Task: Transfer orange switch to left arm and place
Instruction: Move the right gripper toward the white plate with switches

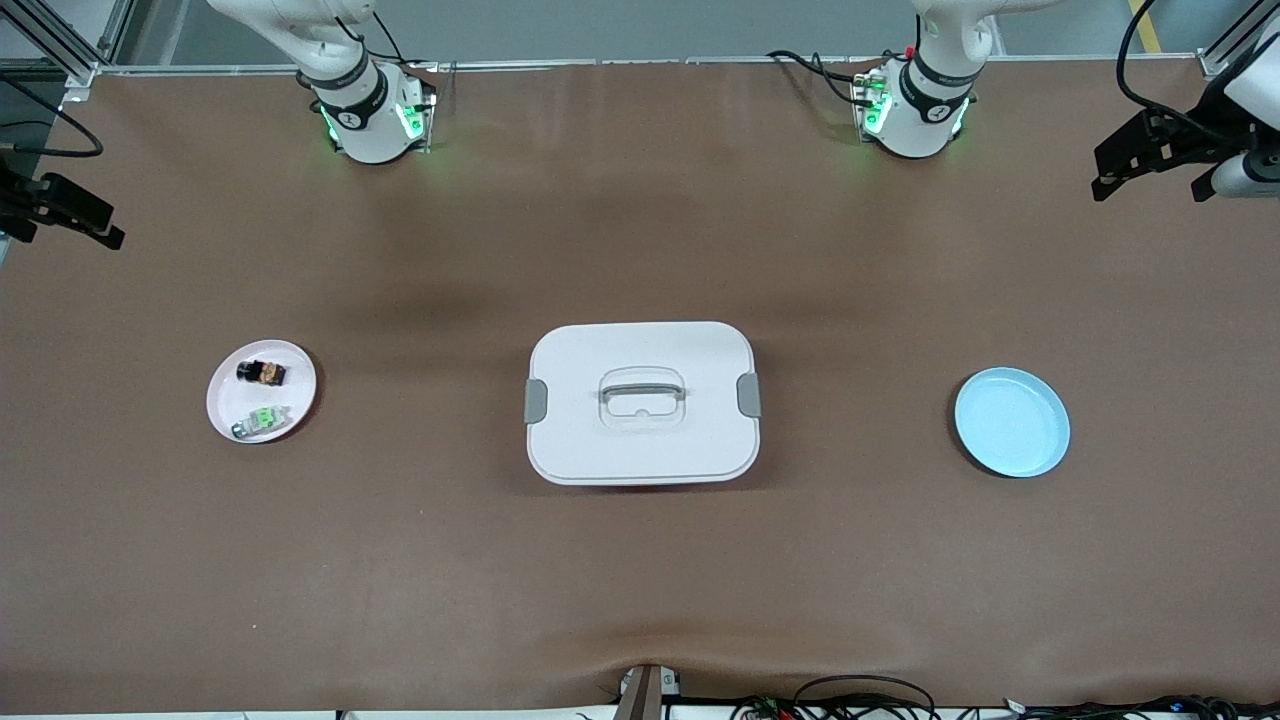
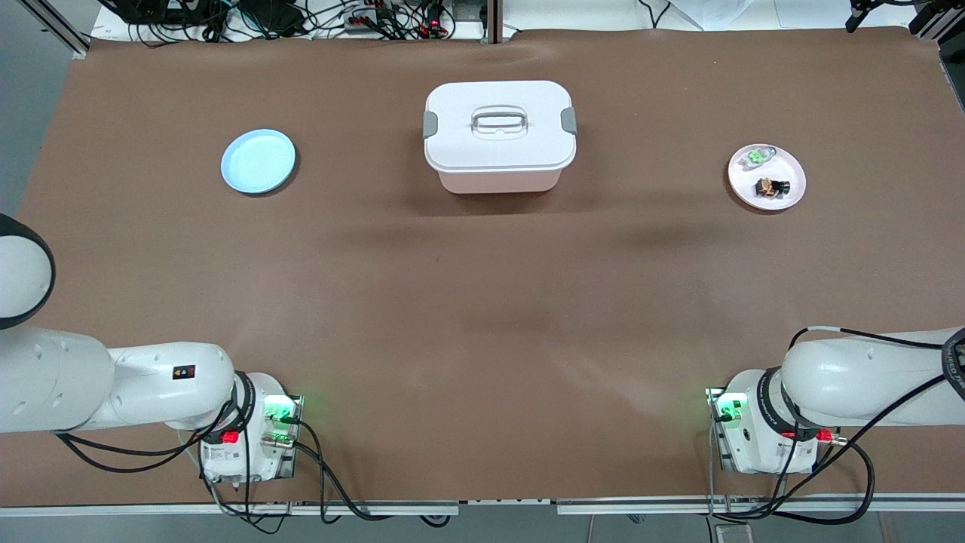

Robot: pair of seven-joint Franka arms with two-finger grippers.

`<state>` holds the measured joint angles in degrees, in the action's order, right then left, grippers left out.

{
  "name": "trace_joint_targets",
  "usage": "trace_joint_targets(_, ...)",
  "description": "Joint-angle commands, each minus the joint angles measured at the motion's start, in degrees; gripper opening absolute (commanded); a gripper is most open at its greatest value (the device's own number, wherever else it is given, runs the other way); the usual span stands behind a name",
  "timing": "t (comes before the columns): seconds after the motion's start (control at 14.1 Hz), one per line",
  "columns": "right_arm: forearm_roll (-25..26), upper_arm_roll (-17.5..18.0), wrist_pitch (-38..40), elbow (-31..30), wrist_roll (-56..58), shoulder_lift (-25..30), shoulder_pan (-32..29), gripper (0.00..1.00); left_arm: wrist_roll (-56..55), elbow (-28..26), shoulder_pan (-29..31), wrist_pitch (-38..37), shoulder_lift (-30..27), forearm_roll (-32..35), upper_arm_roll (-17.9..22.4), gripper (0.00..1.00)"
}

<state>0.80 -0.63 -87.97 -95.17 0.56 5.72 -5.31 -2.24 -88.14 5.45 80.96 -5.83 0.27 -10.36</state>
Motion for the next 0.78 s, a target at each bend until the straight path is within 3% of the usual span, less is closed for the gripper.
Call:
trace_joint_targets(0.0, 0.25, 0.02, 0.95, 1.04, 0.23, -1.40, 0.03, 1.00, 0.22, 1.57, -0.09, -0.80, 0.56, 1.05, -0.28, 1.00)
trace_joint_targets(0.14, 1.04, 0.02, 0.95, 0.17, 0.23, -1.93, 0.12, 1.00, 0.39, 1.57, 0.00, -0.80, 0.56, 1.05, -0.28, 1.00)
trace_joint_targets(0.35, 6.22, 0.10, 0.16, -1.77, 0.23, -4.03, 0.21, 1.00, 0.48, 1.57, 0.09, -0.80, 0.56, 1.05, -0.28, 1.00)
trace_joint_targets(0.71, 6.50, 0.02, -7.37, -8.96, 0.23, -5.63, -1.10, 1.00, 0.66, 1.57, 0.35, -0.80, 0.56, 1.05, -0.19, 1.00)
